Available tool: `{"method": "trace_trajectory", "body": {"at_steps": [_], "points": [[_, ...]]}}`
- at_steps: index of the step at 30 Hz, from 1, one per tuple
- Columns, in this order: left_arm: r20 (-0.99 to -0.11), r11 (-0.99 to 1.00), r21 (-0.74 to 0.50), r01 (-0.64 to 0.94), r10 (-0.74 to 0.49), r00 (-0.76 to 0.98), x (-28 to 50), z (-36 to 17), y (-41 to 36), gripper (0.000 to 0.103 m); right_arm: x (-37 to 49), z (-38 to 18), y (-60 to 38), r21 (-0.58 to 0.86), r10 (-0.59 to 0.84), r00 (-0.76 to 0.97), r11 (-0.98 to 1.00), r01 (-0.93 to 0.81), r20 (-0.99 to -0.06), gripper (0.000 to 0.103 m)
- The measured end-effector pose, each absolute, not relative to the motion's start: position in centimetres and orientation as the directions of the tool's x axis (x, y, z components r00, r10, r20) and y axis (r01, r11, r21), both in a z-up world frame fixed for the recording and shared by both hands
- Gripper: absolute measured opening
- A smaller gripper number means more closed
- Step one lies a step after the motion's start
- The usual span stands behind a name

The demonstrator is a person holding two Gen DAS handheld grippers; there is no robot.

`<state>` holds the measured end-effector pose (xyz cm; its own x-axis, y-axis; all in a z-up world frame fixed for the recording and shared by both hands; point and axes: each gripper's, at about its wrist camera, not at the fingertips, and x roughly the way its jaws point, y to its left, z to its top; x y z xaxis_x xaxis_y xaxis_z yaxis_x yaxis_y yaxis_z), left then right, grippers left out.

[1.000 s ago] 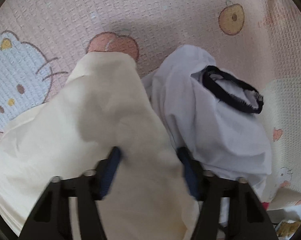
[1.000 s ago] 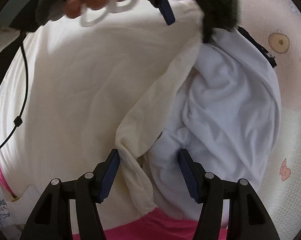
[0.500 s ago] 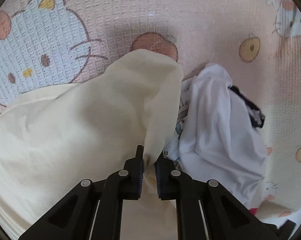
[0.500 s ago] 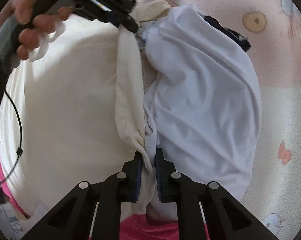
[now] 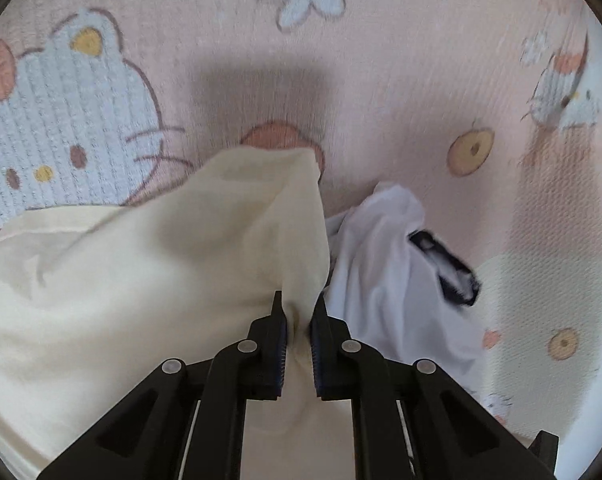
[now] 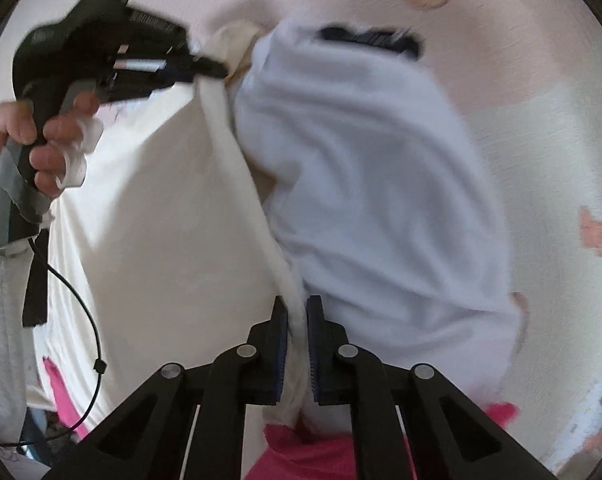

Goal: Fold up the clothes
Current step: 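Grasp the cream garment edge with the right gripper while the left gripper holds it, then release the cream garment edge and open both grippers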

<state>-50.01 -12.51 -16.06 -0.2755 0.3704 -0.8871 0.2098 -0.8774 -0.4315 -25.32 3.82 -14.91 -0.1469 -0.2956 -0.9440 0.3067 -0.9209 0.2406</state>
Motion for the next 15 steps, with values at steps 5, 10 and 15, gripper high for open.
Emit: {"method": "trace_trajectory", "body": {"at_steps": [5,10,15], "points": [[-0.865,-0.856,-0.474,0.209,0.408,-0.290,-51.1,-14.9,-13.0,0.008,-24.6,-13.9,4.6,0.068,-0.139,-0.251,-0.960,0.272,-0.958,0.003],[-0.869,-0.863,-0.464,0.199,0.400,-0.293,-52.6,-15.2,-11.3,0.008,-24.6,-14.1,-0.3,0.122,-0.195,-0.246,-0.951,0.283,-0.950,0.003],[-0.847,-0.841,-0.502,0.203,0.431,-0.313,-49.6,-13.3,-14.4,0.009,-23.8,-13.5,-0.9,0.127,-0.207,-0.222,-0.936,0.329,-0.953,0.003]]}}
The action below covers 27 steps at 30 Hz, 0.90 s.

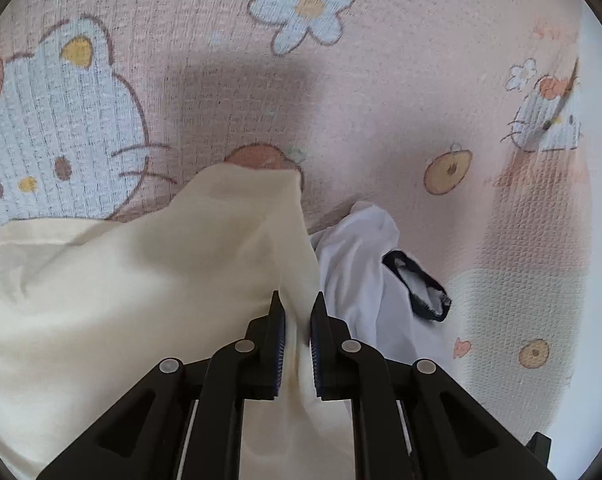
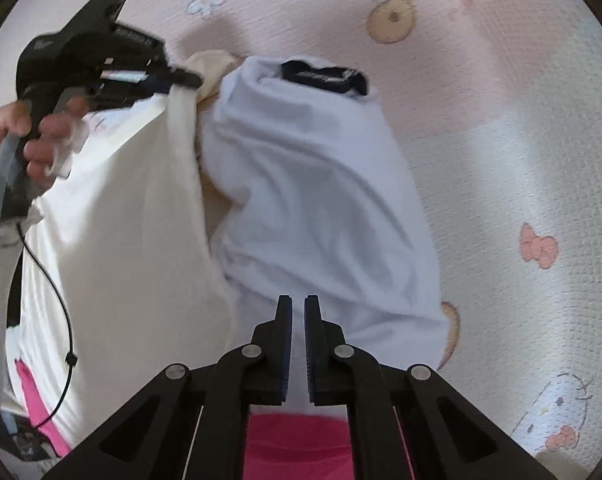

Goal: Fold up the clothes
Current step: 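Release the cream garment edge and open both grippers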

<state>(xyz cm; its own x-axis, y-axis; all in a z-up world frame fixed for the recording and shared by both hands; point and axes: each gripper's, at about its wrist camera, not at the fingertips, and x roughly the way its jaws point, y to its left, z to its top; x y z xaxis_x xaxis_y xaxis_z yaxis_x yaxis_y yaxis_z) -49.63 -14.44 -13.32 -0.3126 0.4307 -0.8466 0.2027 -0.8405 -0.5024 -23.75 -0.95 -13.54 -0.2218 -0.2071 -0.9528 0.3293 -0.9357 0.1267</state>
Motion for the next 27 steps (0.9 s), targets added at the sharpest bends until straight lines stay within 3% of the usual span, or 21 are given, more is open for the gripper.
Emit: {"method": "trace_trajectory", "body": {"at_steps": [4,8,17,27], "points": [[-0.819,-0.830,-0.531,0.173,0.449,-0.357,-49.0,-11.1,-15.0,0.020,-26.9,-13.1,0.0,0.098,-0.180,-0.218,-0.934,0.343,-0.959,0.004],[-0.749,-0.780,-0.612,0.134,0.516,-0.416,-49.0,-9.0,-15.7,0.076,-26.6,-11.6,-0.6,0.090,-0.177,-0.208,-0.925,0.369,-0.962,0.010],[-0.820,-0.854,-0.501,0.141,0.417,-0.392,-49.9,-9.6,-16.1,0.076,-30.3,-8.6,-4.9,0.140,-0.256,-0.236,-0.898,0.416,-0.937,0.037],[-0.867,-0.901,-0.387,0.196,0.283,-0.411,-48.4,-10.6,-20.6,0.076,-37.7,-8.7,-11.2,0.112,-0.238,-0.259,-0.900,0.421,-0.936,0.041]]}}
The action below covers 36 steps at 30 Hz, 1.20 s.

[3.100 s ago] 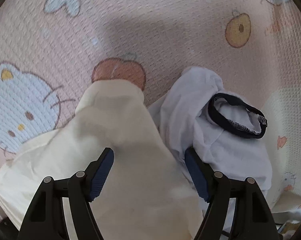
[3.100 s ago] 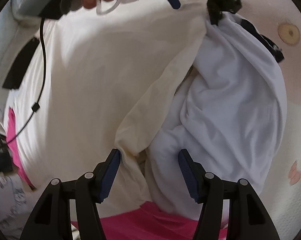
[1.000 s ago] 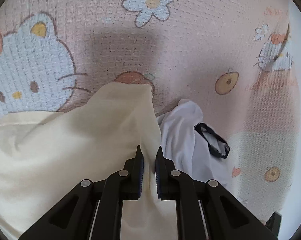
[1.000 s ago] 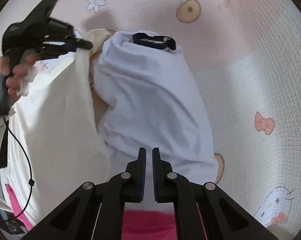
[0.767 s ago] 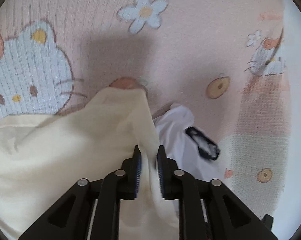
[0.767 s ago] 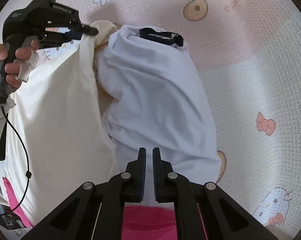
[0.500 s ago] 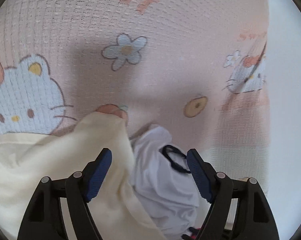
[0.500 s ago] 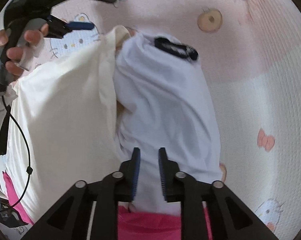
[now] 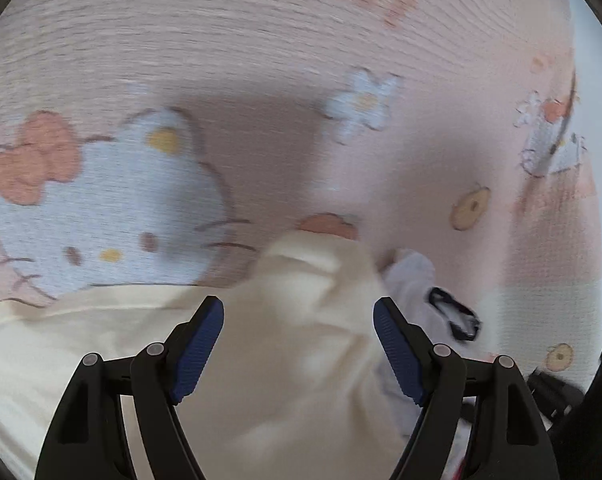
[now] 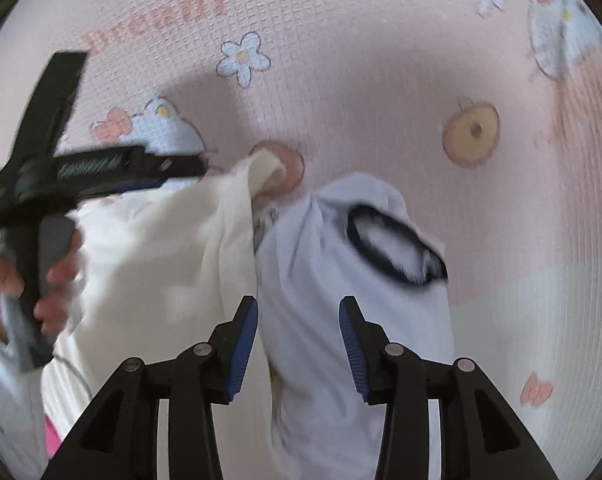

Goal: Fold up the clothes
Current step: 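Release the cream garment edge and open both grippers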

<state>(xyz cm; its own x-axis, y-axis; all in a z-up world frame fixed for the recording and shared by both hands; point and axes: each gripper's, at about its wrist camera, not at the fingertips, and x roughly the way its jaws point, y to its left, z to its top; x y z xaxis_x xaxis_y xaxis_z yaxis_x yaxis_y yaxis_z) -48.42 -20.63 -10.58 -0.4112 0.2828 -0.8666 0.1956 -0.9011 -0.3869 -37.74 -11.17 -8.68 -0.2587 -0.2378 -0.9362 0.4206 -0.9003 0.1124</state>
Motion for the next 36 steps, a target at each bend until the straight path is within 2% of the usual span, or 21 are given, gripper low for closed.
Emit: {"method": "trace_trajectory", "body": {"at_steps": [5,11,16,20,24,32,36], "points": [[-0.888,-0.905,-0.348,0.246,0.233,-0.398,-47.3,-11.1,-23.0,0.076,-38.6,-9.0,-13.4,0.096,-0.235,-0.260,-0.886,0.454,-0.937,0.042],[-0.879,-0.850,-0.386,0.358,0.221,-0.421,-43.1,-10.8,-28.3,0.076,-40.5,-9.3,-13.8,0.230,-0.328,-0.170,-0.873,0.430,-0.929,0.042],[-0.922,-0.848,-0.283,0.449,0.110,-0.372,-39.2,-10.8,-33.6,0.076,-42.7,-9.0,-13.9,0.295,-0.369,-0.129,-0.873,0.388,-0.920,0.042],[-0.939,-0.853,-0.183,0.489,0.005,-0.343,-36.1,-10.7,-37.7,0.076,-44.1,-9.3,-15.0,0.327,-0.390,-0.100,-0.865,0.380,-0.915,0.054],[-0.947,-0.814,-0.143,0.562,-0.053,-0.317,-33.6,-10.9,-42.1,0.076,-45.4,-10.1,-16.6,0.355,-0.400,-0.032,-0.844,0.401,-0.916,0.055],[-0.943,-0.709,-0.146,0.690,-0.111,-0.314,-28.8,-11.4,-49.5,0.076,-47.7,-11.0,-18.6,0.330,-0.380,-0.023,-0.831,0.447,-0.925,0.055],[-0.933,-0.722,-0.136,0.678,-0.137,-0.332,-27.9,-11.5,-51.2,0.076,-48.7,-12.6,-19.0,0.313,-0.345,0.004,-0.845,0.434,-0.938,0.055]]}}
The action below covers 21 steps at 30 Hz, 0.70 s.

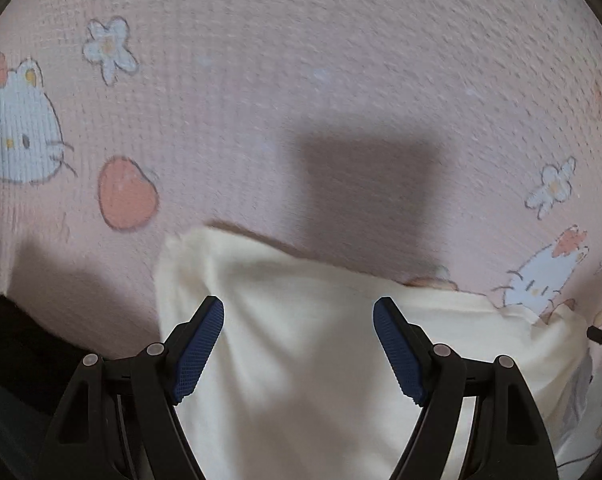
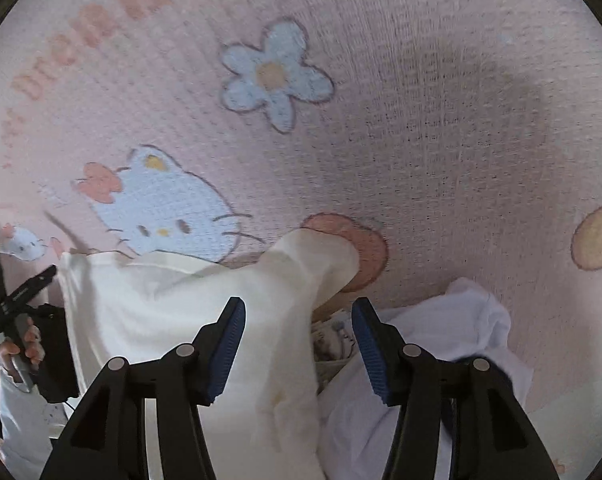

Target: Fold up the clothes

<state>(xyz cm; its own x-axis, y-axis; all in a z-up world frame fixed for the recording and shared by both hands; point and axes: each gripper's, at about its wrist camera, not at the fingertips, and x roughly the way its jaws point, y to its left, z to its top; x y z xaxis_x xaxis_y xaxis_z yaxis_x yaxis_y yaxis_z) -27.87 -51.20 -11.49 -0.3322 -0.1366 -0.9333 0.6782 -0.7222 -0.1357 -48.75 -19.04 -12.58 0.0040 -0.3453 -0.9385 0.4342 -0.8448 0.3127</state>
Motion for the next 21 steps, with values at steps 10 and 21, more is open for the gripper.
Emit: {"method": "trace_trajectory", "body": {"at_steps": [10,21], "points": [[-0.948,-0.657,-0.146,0.740,-0.122,-0.295,-25.8,-13.4,-55.4,0.076,-50.5,-16.2,-18.5,0.443,-0.420,0.141,-0.848,0.291,-0.897,0.055],[-0.941,-0.547,-0.214,0.809,-0.108,-0.322,-22.9,-16.3,-59.3,0.076,-50.8,-18.3,-19.6,0.455,-0.434,0.138,-0.848,0.274,-0.891,0.055]]}}
